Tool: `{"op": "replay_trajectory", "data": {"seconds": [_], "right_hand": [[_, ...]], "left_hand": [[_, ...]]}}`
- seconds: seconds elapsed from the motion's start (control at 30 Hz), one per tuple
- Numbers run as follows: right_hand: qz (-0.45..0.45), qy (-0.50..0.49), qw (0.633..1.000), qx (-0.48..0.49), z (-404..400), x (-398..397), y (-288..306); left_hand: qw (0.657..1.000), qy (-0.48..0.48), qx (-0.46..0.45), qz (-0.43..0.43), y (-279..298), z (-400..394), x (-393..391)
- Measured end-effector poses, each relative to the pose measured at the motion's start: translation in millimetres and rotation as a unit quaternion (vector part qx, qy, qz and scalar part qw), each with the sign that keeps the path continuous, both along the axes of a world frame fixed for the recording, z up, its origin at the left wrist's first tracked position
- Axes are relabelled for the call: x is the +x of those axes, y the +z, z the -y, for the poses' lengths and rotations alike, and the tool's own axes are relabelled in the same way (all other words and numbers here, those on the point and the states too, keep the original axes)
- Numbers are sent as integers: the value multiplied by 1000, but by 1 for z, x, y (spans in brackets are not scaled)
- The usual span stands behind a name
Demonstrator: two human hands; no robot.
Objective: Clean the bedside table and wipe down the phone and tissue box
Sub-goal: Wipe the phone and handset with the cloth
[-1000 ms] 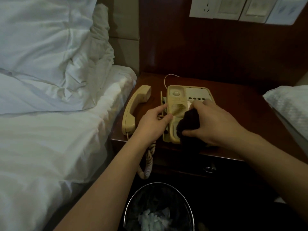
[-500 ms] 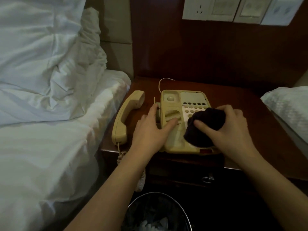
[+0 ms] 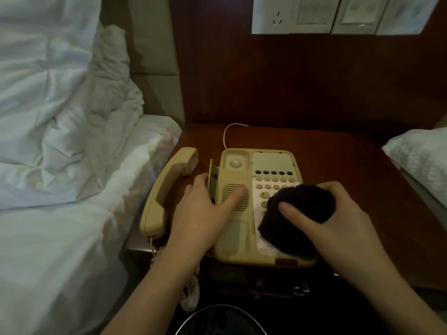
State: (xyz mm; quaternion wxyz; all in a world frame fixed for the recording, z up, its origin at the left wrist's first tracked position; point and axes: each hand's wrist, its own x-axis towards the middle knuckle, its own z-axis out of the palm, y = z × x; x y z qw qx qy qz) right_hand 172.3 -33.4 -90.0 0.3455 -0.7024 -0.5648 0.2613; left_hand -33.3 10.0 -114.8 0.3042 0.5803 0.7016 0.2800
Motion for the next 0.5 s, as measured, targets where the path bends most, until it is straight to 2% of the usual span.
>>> {"op": "replay_trajectory", "data": {"seconds": [0.07, 0.13, 0.2, 0.33, 0.4, 0.5], "right_hand": [[11, 1, 1000, 5, -2, 0, 1], [27, -5, 999, 21, -7, 2, 2], [54, -11, 997, 48, -13, 5, 4], [51, -10, 990, 129, -39, 12, 25], [143, 13, 978, 151, -65, 9, 29], [332, 104, 933, 96, -94, -3, 25]], "left_hand": [[996, 0, 16, -83, 4, 1, 6], [991, -2, 34, -130, 6, -2, 15], [987, -12, 59, -147, 9, -6, 21], [981, -66, 133, -127, 7, -19, 28], [979, -89, 143, -119, 2, -23, 28], [982, -85, 142, -95, -1, -26, 26]]}}
